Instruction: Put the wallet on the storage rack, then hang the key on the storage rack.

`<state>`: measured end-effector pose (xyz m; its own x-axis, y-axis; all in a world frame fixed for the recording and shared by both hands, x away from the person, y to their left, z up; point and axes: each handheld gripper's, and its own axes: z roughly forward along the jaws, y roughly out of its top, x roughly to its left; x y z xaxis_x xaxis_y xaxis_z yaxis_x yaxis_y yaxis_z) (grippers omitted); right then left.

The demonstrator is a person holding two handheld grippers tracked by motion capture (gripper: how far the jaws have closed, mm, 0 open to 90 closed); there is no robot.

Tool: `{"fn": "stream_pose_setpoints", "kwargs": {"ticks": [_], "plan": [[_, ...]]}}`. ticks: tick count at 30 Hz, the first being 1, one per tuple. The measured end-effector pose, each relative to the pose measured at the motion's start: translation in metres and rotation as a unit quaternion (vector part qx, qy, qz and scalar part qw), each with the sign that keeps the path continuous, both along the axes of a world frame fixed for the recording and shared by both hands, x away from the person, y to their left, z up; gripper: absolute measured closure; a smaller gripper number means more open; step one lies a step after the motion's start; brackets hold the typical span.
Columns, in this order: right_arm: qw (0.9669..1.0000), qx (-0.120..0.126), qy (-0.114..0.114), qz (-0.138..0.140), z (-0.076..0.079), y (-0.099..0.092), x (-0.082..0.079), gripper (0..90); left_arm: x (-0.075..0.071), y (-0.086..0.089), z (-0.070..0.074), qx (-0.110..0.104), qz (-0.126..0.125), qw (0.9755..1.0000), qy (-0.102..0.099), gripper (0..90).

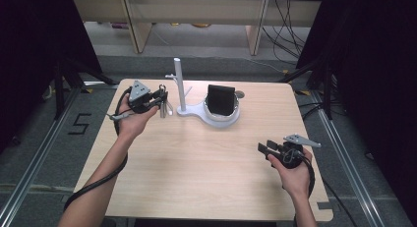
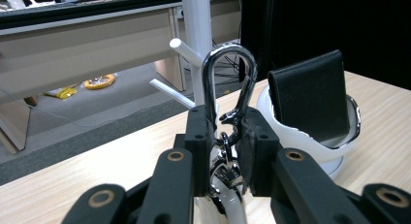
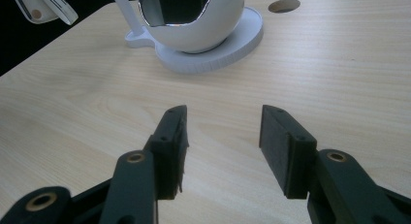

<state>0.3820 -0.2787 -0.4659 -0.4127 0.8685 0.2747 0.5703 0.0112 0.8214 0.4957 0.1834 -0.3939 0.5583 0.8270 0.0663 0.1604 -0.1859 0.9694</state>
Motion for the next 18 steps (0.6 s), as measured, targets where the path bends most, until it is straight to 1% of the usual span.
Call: {"fn": "stream_pose_setpoints", "kwargs": {"ticks": [1, 2, 3, 5, 6, 7, 9, 10, 11, 12, 13, 14, 15, 16, 17, 18], "plan": [[0.9999, 0.013, 0.003, 0.003, -0.001, 0.001, 0.0, 53.9, 0.001, 0.0, 0.001, -0.002, 0.001, 1.0, 0.0, 75.4], [0.9999, 0.006, -0.011, 0.011, -0.002, -0.001, 0.002, 53.9, 0.001, 0.0, 0.003, -0.002, 0.001, 1.0, 0.001, 75.4], [0.9998, 0.007, -0.012, 0.011, -0.003, -0.001, 0.002, 53.9, 0.003, 0.0, 0.004, -0.003, 0.002, 1.0, -0.002, 75.4], [0.9998, 0.008, -0.011, 0.013, -0.003, -0.002, 0.002, 53.9, 0.006, 0.0, 0.006, -0.001, 0.005, 1.0, 0.001, 75.4], [0.9999, 0.005, -0.008, 0.013, -0.002, -0.003, 0.001, 53.9, 0.008, 0.0, 0.006, 0.001, 0.006, 1.0, 0.001, 75.4], [0.9997, 0.011, -0.013, 0.015, -0.003, -0.004, 0.001, 53.9, 0.01, -0.001, 0.007, 0.001, 0.007, 1.0, 0.001, 75.4], [0.9998, 0.008, -0.015, 0.009, -0.002, -0.006, 0.002, 53.9, 0.013, -0.001, 0.007, 0.0, 0.009, 1.0, 0.001, 75.4], [0.9998, 0.013, -0.014, 0.011, -0.001, -0.007, 0.001, 53.9, 0.015, -0.002, 0.007, 0.0, 0.01, 1.0, 0.0, 75.4], [0.9998, 0.018, -0.012, 0.0, 0.0, -0.006, 0.0, 53.9, 0.016, -0.003, 0.008, -0.001, 0.011, 0.9999, 0.0, 75.4], [0.9997, 0.006, -0.024, 0.002, 0.0, -0.009, 0.001, 53.9, 0.017, -0.003, 0.008, -0.002, 0.011, 0.9999, -0.001, 75.4], [0.9998, 0.014, -0.015, 0.003, 0.002, -0.01, 0.0, 53.9, 0.018, -0.003, 0.008, -0.002, 0.011, 0.9999, -0.001, 75.4], [0.9997, 0.024, -0.009, -0.006, 0.004, -0.009, -0.003, 53.9, 0.018, -0.004, 0.009, -0.003, 0.011, 0.9999, -0.001, 75.4], [0.9996, 0.014, -0.026, -0.001, 0.003, -0.011, -0.001, 53.9, 0.018, -0.004, 0.009, -0.005, 0.011, 0.9999, -0.002, 75.4], [0.9997, 0.006, -0.025, -0.004, 0.006, -0.013, -0.002, 54.0, 0.019, -0.004, 0.01, -0.004, 0.011, 0.9999, -0.002, 75.4], [0.9995, 0.017, -0.025, -0.003, 0.007, -0.013, -0.003, 54.0, 0.019, -0.004, 0.01, -0.003, 0.011, 0.9999, -0.002, 75.4], [0.9993, 0.005, -0.036, -0.007, 0.008, -0.014, -0.003, 54.0, 0.019, -0.005, 0.01, -0.002, 0.012, 0.9999, -0.001, 75.4]]}}
